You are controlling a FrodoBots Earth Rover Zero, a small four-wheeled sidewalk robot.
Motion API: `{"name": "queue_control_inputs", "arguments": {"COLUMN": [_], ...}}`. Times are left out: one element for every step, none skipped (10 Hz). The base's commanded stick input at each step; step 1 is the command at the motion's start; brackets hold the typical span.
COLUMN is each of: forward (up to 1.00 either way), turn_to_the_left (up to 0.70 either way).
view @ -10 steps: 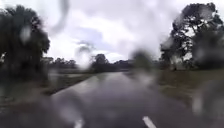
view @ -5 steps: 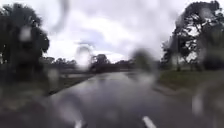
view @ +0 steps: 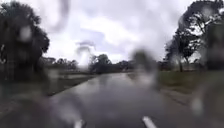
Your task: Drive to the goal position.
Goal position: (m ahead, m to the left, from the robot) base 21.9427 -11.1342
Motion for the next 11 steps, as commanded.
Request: {"name": "queue_control_inputs", "arguments": {"forward": [0.85,0.85,0.85,0.85,0.85,0.85,0.85,0.85,0.85,0.85,0.85], "turn_to_the_left": [0.00,0.00,0.00,0.00,0.00,0.00,0.00,0.00,0.00,0.00,0.00]}}
